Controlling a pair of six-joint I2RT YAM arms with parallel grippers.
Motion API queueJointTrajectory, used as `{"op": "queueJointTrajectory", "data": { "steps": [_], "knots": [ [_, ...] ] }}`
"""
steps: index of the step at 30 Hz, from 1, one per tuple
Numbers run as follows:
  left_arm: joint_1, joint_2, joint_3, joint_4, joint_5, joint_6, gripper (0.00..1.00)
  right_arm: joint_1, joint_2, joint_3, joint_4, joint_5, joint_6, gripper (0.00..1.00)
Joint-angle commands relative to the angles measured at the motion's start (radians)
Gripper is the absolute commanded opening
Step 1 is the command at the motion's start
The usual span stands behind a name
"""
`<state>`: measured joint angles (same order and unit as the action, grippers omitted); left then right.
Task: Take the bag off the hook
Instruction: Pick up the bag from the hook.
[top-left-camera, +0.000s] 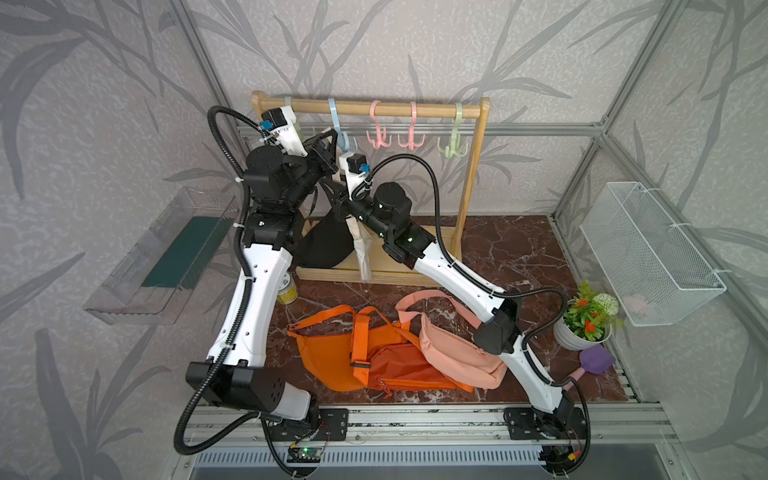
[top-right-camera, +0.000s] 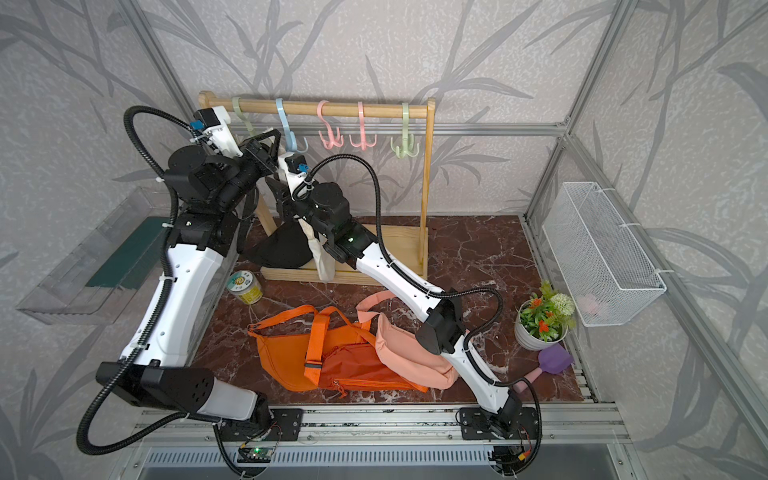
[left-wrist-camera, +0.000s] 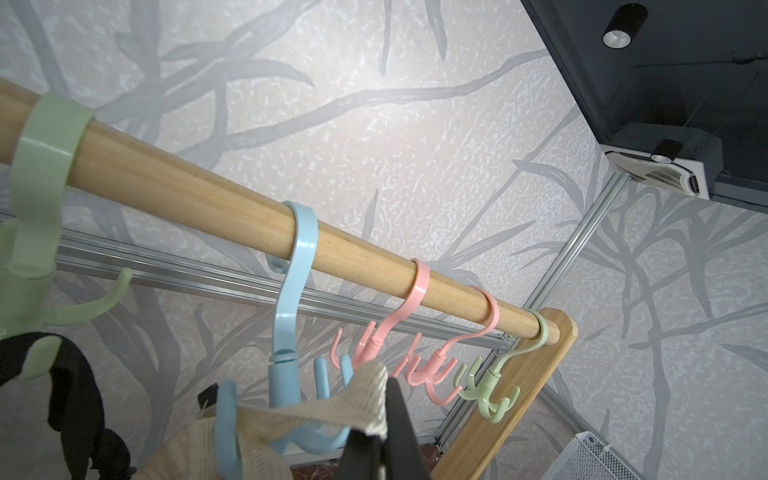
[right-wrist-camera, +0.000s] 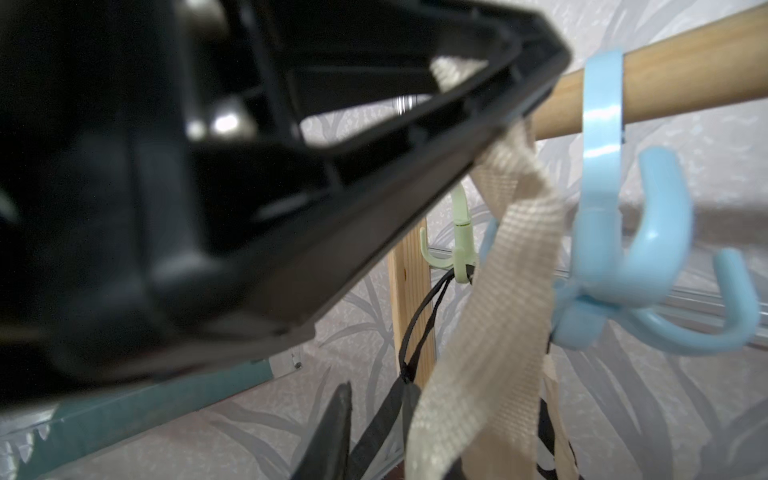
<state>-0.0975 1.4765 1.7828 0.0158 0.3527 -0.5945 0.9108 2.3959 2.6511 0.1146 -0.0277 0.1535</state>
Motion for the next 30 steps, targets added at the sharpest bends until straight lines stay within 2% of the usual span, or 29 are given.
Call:
{"op": "queueJointTrajectory", "data": {
  "steps": [1,2,6,7,8,10,11,14,16,20,24,26,29,30],
  "knots": [
    [-0.004,-0.048,0.000,0.050,-0.001,0.010,0.00,0.003,-0.021,0.063,-0.089,0.004,-0.010,0.04],
    [-0.004,-0.050,-0.003,0.054,-0.001,0.013,0.00,0.002,-0.033,0.052,-0.099,-0.002,-0.011,0.00],
    [-0.003,-0.055,-0.002,0.051,-0.016,0.023,0.00,0.003,-0.088,0.002,-0.148,-0.017,-0.013,0.00],
    [-0.003,-0.057,-0.001,0.051,-0.021,0.023,0.00,0.004,-0.103,-0.011,-0.171,-0.009,-0.018,0.04],
    [-0.003,-0.058,0.001,0.054,-0.024,0.021,0.00,0.005,-0.120,-0.022,-0.196,0.003,-0.024,0.20],
    [-0.002,-0.054,0.002,0.063,-0.024,0.011,0.00,0.005,-0.153,-0.054,-0.232,0.046,-0.040,0.44],
    [-0.004,-0.054,0.002,0.067,-0.022,0.006,0.00,0.004,-0.168,-0.077,-0.237,0.078,-0.051,0.49],
    [-0.005,-0.047,0.008,0.074,-0.012,0.004,0.00,0.005,-0.216,-0.160,-0.211,0.149,-0.091,0.51],
    [-0.005,-0.043,0.019,0.065,-0.007,0.013,0.00,0.004,-0.236,-0.211,-0.171,0.159,-0.120,0.53],
    [-0.007,-0.044,0.027,0.063,0.001,0.013,0.00,0.004,-0.229,-0.222,-0.133,0.138,-0.150,0.65],
    [-0.014,-0.046,0.022,0.062,0.003,0.009,0.00,0.001,-0.136,-0.085,-0.170,0.077,-0.143,0.67],
    [-0.017,-0.049,0.022,0.062,0.007,0.008,0.00,-0.004,-0.066,0.032,-0.224,0.054,-0.130,0.62],
    [-0.019,-0.054,0.026,0.056,0.008,0.016,0.00,-0.020,0.044,0.233,-0.315,0.047,-0.080,0.48],
    [-0.019,-0.056,0.030,0.048,0.007,0.025,0.00,-0.029,0.074,0.293,-0.333,0.030,-0.057,0.47]
  ]
}}
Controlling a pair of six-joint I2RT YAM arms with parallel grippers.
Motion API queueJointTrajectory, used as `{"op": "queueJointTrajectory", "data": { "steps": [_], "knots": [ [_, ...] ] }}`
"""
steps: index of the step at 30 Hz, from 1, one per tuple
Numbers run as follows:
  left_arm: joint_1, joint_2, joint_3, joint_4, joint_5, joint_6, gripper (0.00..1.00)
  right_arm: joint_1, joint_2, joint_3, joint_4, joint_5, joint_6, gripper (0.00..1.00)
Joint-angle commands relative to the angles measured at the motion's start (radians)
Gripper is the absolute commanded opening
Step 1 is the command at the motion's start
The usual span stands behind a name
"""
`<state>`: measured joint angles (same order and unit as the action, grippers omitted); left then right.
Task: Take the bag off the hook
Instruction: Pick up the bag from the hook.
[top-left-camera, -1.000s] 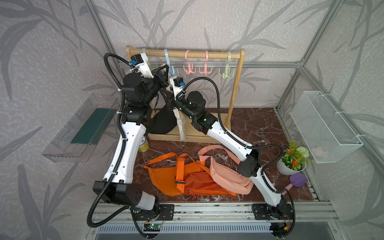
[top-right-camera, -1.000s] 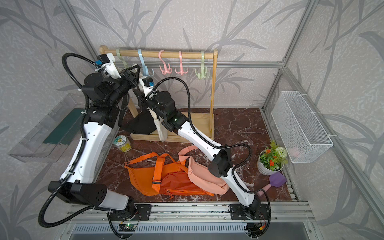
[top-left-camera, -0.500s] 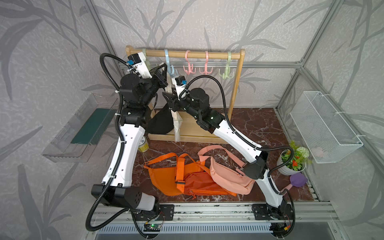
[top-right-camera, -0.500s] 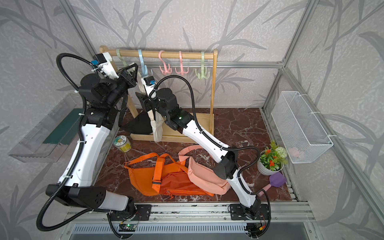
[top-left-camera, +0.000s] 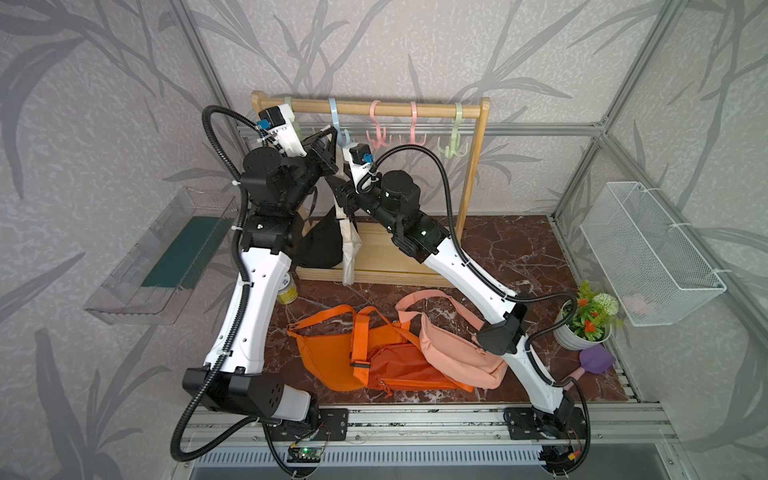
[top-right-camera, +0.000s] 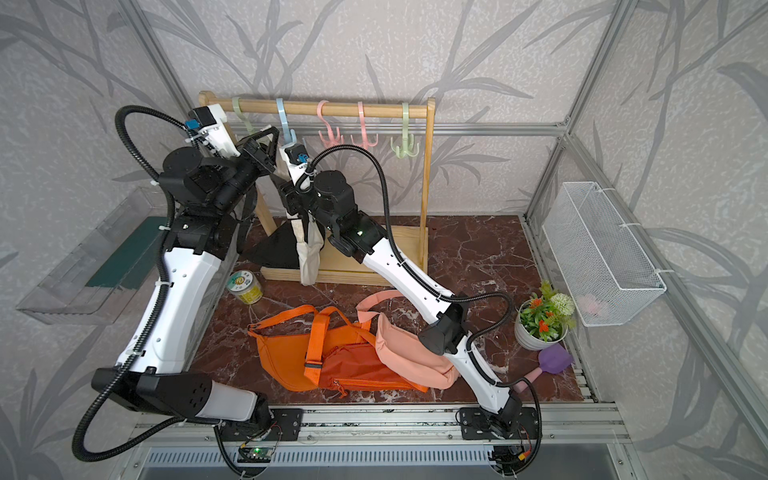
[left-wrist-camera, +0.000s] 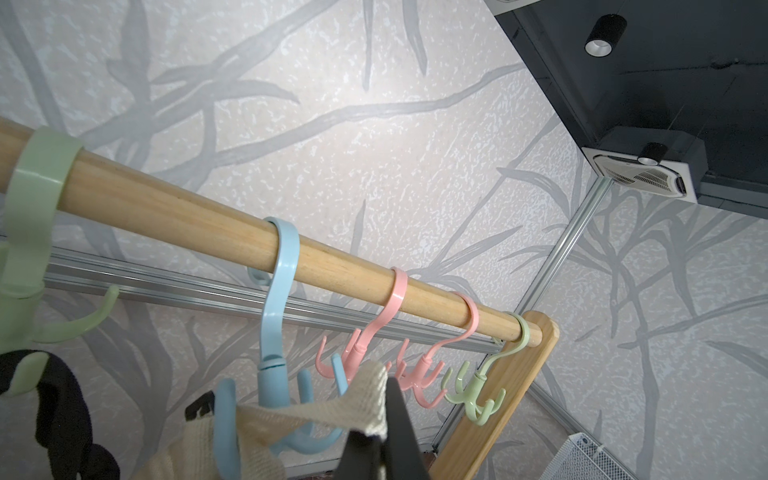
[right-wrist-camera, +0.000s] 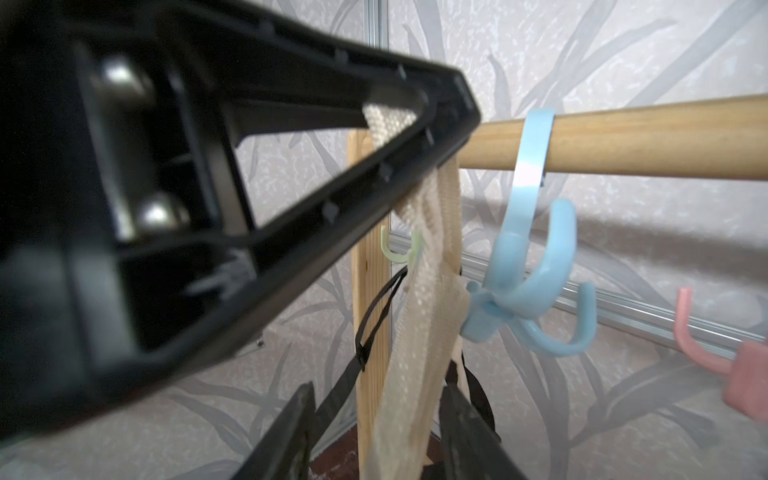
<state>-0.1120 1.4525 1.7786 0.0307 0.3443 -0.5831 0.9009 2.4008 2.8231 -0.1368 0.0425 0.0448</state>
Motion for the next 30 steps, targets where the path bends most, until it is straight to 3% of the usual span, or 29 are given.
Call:
{"op": "queueJointTrajectory", "data": {
  "steps": [1,4,7,10,14,20,22,26,27,30],
  "knots": [
    [-0.005,-0.035,0.038,0.027,0.014,0.021,0.00,-0.027,0.087,0.156,-0.088,-0.061,0.075,0.47],
    [-0.005,-0.038,0.047,0.020,0.009,0.027,0.00,-0.048,0.086,0.155,-0.061,-0.135,0.127,0.51],
    [-0.005,-0.031,0.056,0.030,0.018,0.008,0.00,-0.056,0.030,0.041,0.008,-0.196,0.135,0.51],
    [-0.005,-0.027,0.056,0.040,0.023,-0.006,0.00,-0.060,-0.008,-0.030,0.051,-0.274,0.143,0.38],
    [-0.005,-0.029,0.056,0.037,0.021,-0.005,0.00,-0.065,0.002,0.020,-0.004,-0.300,0.167,0.02],
    [-0.003,-0.047,0.027,0.015,-0.013,0.068,0.00,-0.069,-0.025,0.064,-0.079,-0.232,0.197,0.00],
    [0.004,-0.059,0.000,-0.001,-0.058,0.119,0.16,-0.072,-0.053,0.066,-0.099,-0.214,0.195,0.00],
    [0.036,-0.089,-0.088,0.022,-0.141,0.184,0.72,-0.082,-0.128,0.065,-0.160,-0.200,0.159,0.00],
    [0.045,-0.094,-0.110,0.031,-0.160,0.196,0.77,-0.085,-0.147,0.061,-0.183,-0.200,0.141,0.00],
    [0.063,-0.091,-0.163,0.067,-0.171,0.230,0.78,-0.091,-0.202,0.039,-0.238,-0.197,0.087,0.00]
  ]
}}
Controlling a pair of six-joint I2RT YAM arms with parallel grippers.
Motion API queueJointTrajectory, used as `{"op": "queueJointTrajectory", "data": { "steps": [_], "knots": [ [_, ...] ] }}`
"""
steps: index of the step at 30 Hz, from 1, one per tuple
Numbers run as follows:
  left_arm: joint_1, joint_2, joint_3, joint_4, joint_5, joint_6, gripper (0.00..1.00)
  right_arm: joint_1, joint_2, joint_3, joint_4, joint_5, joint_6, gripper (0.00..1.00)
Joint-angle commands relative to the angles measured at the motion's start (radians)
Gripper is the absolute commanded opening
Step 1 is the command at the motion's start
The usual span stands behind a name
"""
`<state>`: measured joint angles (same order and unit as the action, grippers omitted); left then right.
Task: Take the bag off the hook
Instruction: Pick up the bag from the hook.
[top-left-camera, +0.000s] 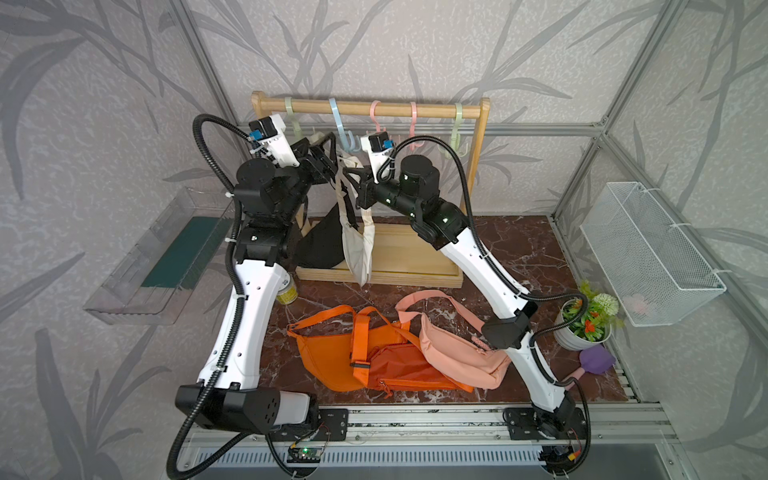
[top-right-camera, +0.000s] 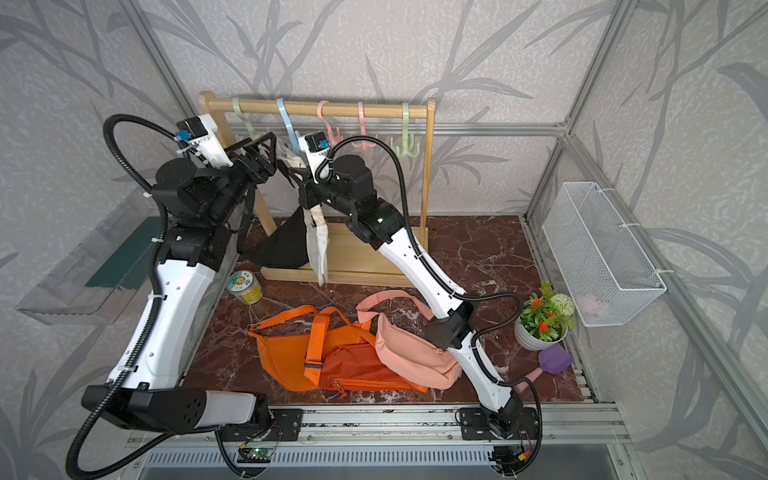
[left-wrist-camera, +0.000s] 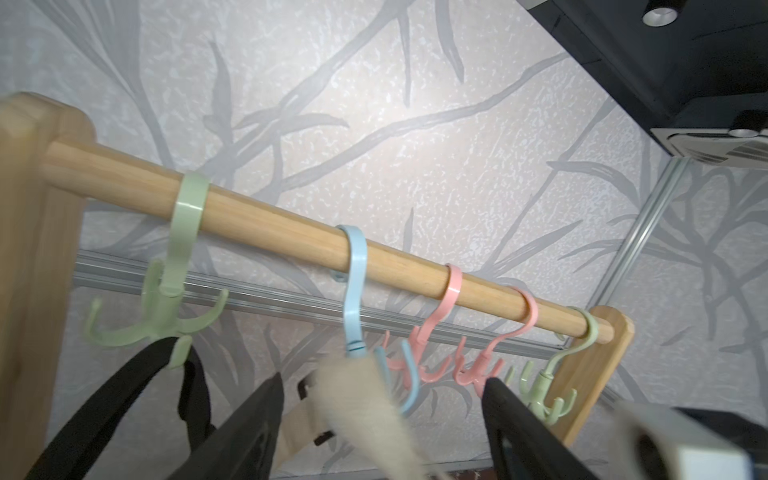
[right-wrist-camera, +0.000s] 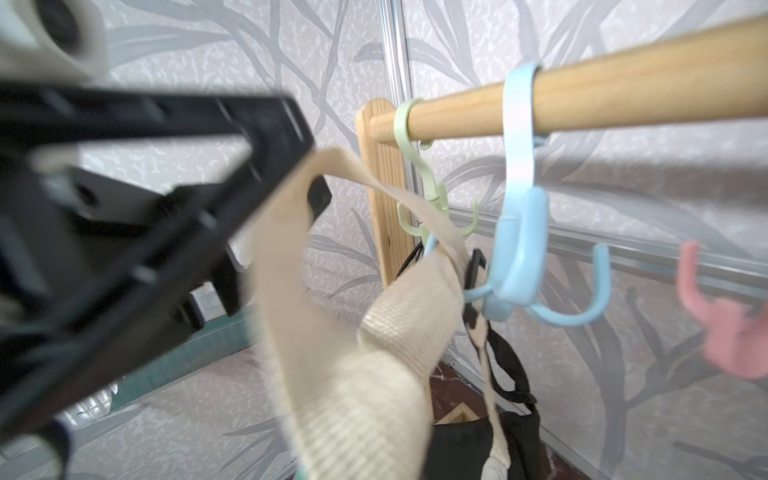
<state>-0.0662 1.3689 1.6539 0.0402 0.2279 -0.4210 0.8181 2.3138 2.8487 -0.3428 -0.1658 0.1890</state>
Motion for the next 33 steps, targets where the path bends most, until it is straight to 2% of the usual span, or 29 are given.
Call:
{"op": "queueJointTrajectory", "data": {
  "steps": [1,8,17,27,33],
  "knots": [
    [0.024,-0.002,-0.053,0.076,-0.054,0.076,0.78,-0.008,-0.132,0.002,-0.042,0.011,-0.074,0.00],
    [0.065,0.096,-0.122,0.189,-0.029,0.059,0.71,-0.014,-0.202,-0.039,-0.058,0.021,-0.172,0.00],
    [0.065,0.217,-0.140,0.465,0.325,0.029,0.75,-0.032,-0.213,-0.028,-0.064,0.016,-0.214,0.00],
    [0.062,0.312,-0.076,0.607,0.558,-0.075,0.77,-0.057,-0.211,-0.028,-0.097,0.008,-0.223,0.00],
    [0.044,0.370,-0.056,0.587,0.644,-0.045,0.77,-0.062,-0.212,-0.028,-0.096,-0.001,-0.226,0.00]
  ]
}}
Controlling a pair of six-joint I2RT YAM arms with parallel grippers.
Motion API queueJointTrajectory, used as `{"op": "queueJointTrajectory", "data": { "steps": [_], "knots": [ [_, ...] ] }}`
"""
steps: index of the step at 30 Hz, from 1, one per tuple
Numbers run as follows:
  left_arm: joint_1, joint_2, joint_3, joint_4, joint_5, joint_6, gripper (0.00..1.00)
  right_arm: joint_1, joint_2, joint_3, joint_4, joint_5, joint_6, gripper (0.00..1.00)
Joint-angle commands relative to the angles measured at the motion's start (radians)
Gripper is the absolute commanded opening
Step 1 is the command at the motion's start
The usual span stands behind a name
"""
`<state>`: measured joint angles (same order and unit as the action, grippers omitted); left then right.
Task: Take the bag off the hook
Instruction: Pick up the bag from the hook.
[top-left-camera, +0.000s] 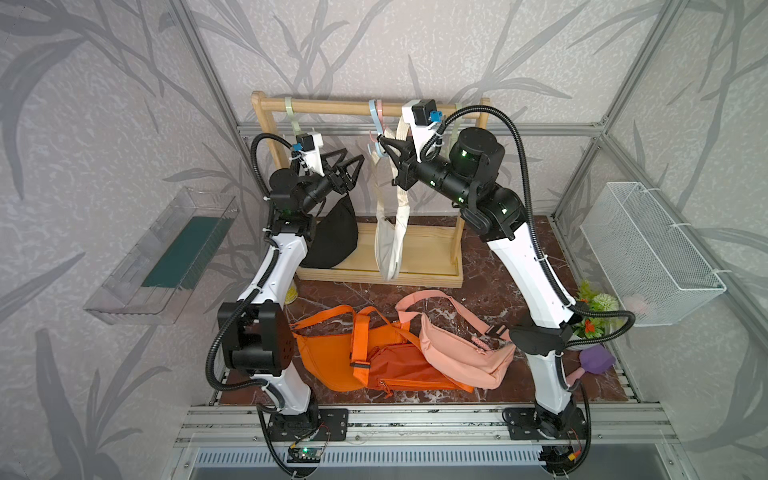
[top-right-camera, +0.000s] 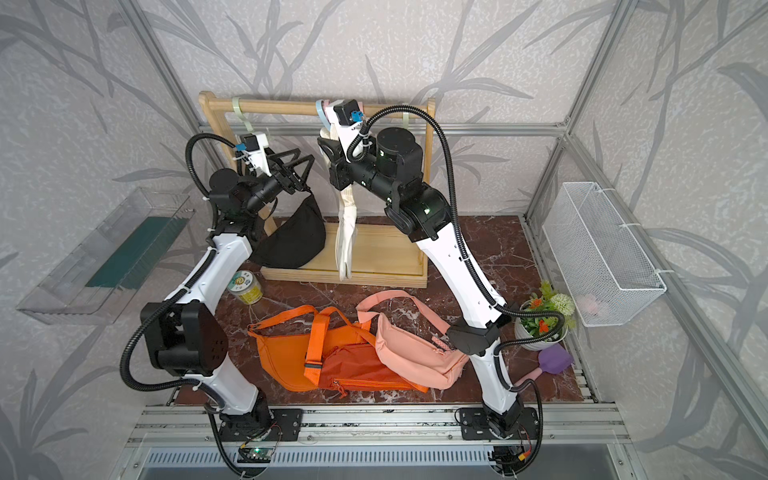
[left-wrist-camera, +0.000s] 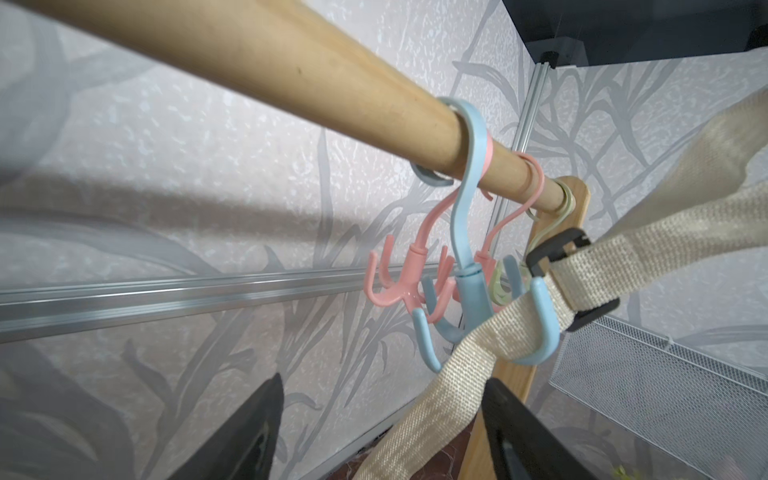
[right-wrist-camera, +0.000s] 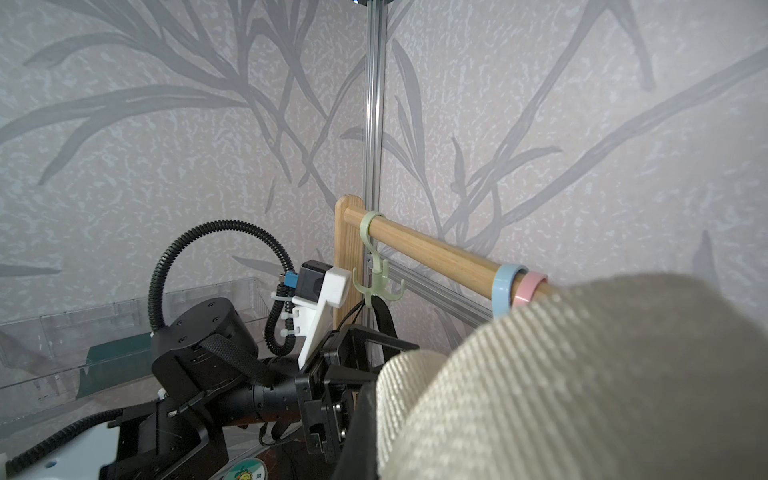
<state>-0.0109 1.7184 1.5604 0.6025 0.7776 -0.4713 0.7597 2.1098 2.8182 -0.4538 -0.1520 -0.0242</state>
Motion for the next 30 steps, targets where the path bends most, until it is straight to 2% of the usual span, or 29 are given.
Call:
{"op": "queueJointTrajectory", "data": {
  "steps": [1,3,8,11,13,15,16,17,21,24,30],
  "knots": [
    [-0.017,0.025,0.036,0.014,0.101,0.020,0.78,-0.004,-0.009,0.002,0.015,-0.016,-0.013,0.00],
    [-0.030,0.028,0.034,-0.035,0.098,0.086,0.79,-0.006,-0.009,0.003,0.011,-0.017,-0.016,0.00],
    [-0.083,0.036,0.068,-0.268,0.007,0.302,0.80,-0.008,-0.012,0.000,0.006,-0.020,-0.019,0.00],
    [-0.107,0.053,0.081,-0.290,0.005,0.334,0.74,-0.009,-0.011,0.001,0.007,-0.018,-0.023,0.00],
    [-0.112,0.061,0.079,-0.266,-0.009,0.316,0.53,-0.011,-0.009,0.001,0.005,-0.017,-0.025,0.00],
    [-0.111,0.058,0.078,-0.252,-0.053,0.297,0.21,-0.013,-0.008,0.001,0.001,-0.017,-0.026,0.00],
    [-0.110,0.054,0.077,-0.251,-0.078,0.294,0.09,-0.013,-0.009,0.001,-0.001,-0.016,-0.029,0.00],
    [-0.110,0.046,0.075,-0.250,-0.111,0.293,0.02,-0.013,-0.011,0.000,-0.005,-0.013,-0.035,0.00],
    [-0.107,0.008,0.104,-0.322,-0.307,0.296,0.00,-0.015,-0.014,0.000,-0.017,0.027,-0.059,0.00],
    [-0.108,-0.009,0.176,-0.431,-0.444,0.297,0.00,-0.017,-0.014,-0.003,-0.010,0.052,-0.062,0.00],
    [-0.107,-0.002,0.328,-0.578,-0.583,0.274,0.00,-0.022,0.005,-0.004,0.023,0.064,-0.085,0.00]
  ]
}}
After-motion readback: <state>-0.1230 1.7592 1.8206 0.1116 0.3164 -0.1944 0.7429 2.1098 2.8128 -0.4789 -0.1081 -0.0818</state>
